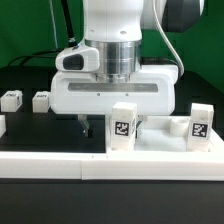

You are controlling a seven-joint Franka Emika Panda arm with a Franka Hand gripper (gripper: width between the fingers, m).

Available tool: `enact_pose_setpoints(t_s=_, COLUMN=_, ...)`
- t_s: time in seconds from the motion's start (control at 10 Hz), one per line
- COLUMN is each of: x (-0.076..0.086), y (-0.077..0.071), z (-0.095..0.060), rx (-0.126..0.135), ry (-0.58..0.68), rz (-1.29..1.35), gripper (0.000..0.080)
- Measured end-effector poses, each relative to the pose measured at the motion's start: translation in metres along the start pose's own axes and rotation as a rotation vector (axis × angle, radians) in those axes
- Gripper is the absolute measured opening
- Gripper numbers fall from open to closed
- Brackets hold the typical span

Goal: Assemble square table

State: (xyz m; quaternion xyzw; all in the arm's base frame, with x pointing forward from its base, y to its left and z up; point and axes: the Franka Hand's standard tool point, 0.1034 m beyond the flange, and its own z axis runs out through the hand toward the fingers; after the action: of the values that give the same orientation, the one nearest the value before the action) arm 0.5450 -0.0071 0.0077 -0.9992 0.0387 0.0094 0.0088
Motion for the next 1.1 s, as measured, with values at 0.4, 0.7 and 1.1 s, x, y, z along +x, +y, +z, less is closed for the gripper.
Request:
enact_pose_setpoints(t_s=0.4, x=-0.0001, y=0.0018, z=0.0000, rx=0.000, ry=0.000, rz=0.003, gripper=0.0235)
enact_pose_setpoints(t_s=0.7, x=-0.0007, y=0.0066, z=-0.0001, rx=-0.009, ry=-0.003, rz=-0.005, gripper=0.0060)
enact_pose_setpoints(t_s=1.1, x=-0.0007, y=0.0067, z=-0.0001, rx=-0.010, ry=-0.003, rz=-0.007, gripper=0.0060)
